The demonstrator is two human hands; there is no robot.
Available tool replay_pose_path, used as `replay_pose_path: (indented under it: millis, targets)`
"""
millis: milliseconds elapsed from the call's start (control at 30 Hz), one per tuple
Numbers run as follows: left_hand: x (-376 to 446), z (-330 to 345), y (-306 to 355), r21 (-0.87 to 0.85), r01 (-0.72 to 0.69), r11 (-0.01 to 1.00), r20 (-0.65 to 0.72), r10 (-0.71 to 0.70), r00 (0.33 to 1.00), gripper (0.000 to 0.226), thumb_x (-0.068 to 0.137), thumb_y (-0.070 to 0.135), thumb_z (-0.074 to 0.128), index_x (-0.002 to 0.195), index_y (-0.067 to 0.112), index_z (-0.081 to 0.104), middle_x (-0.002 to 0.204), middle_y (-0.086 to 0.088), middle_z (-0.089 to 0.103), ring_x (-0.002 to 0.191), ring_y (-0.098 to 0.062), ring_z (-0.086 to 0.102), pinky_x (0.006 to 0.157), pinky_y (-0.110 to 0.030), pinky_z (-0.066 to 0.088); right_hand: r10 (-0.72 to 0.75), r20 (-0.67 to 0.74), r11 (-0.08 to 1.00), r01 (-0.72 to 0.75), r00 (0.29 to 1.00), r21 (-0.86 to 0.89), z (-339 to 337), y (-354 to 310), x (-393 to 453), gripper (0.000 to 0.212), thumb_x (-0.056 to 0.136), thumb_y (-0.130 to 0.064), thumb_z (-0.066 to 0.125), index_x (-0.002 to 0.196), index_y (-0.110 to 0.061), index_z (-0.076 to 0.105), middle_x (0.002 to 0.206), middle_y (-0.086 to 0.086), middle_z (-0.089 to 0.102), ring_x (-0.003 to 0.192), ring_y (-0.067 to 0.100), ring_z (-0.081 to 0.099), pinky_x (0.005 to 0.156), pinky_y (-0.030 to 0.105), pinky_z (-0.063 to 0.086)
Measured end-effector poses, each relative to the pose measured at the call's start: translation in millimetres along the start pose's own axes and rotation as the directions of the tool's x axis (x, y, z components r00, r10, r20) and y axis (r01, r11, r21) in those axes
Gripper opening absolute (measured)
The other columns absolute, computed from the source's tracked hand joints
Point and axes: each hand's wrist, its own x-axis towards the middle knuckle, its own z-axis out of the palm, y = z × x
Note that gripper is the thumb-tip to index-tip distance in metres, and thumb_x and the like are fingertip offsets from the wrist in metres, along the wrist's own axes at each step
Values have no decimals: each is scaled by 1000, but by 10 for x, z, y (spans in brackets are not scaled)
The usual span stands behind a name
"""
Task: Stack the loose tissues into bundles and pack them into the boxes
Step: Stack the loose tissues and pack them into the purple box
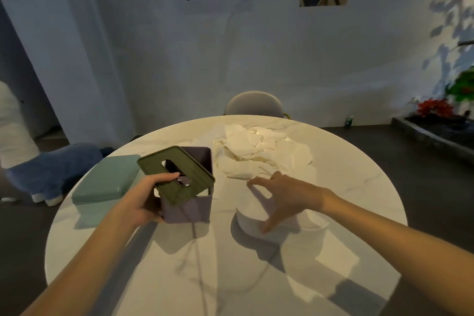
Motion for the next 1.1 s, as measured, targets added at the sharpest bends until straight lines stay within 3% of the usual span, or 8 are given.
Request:
replay_pose_path:
  millis: [200,300,433,633,800,900,1000,1100]
  targets:
    - [-27,162,-70,153,13,988,117,-31,993,83,50,23,97,126,14,66,114,-16,76,112,-37,68,98,-52,53,329,-80,932,-310,941,188,-432,656,80,73,76,-66,76,133,-24,56,137,4,56,121,29,51,93,37,43]
    - [-35,353,-103,226,43,973,233,-97,968,95,39,23,98,126,10,65,116,-18,75,110,-37,71,94,-50,57,541,-142,840,-522,829,150,-532,1140,322,83,47,-89,67,102,-27,55,122,7,60,111,33,53,98,47,47]
    - [-8,672,-56,371,17,929,334,-151,930,92,38,31,100,121,6,69,113,-17,76,107,-34,73,100,-46,56,742,-212,670,-688,637,278,-520,1656,517,94,61,-85,70,131,-24,55,136,9,49,128,37,45,107,53,35]
    - [51,1077,-19,426,-25,904,376,-152,914,31,81,18,75,110,12,69,96,-5,80,82,-15,77,72,-28,62,769,-247,639,-692,590,337,-449,2082,662,94,65,-87,63,137,-26,53,138,13,51,129,41,43,108,60,32]
    - [139,1253,-13,478,-80,875,435,-156,887,23,90,19,71,113,16,68,97,0,80,87,-12,77,72,-25,60,725,-278,688,-679,630,256,-291,2109,694,97,73,-89,54,143,-23,48,154,18,41,138,45,39,114,63,26]
    - [190,1287,-26,487,-110,866,458,-147,877,37,80,28,75,115,19,67,101,1,80,92,-13,77,79,-28,60,470,-511,867,-270,720,418,-414,1740,707,68,87,-66,63,136,-19,60,136,8,63,123,28,58,108,44,43]
    - [249,1323,-47,479,-127,869,472,-133,872,44,79,30,76,121,20,65,109,-1,79,101,-16,75,86,-31,60,165,-224,752,24,961,659,-499,1165,654,56,89,-62,62,131,-26,64,118,-6,72,106,13,69,101,36,52]
    - [298,1373,-74,493,-168,853,474,-101,875,44,86,31,77,127,24,63,117,0,77,109,-18,73,95,-35,58,19,-116,767,60,993,638,-440,885,751,54,90,-44,73,135,-19,61,116,-8,66,106,13,67,87,24,56]
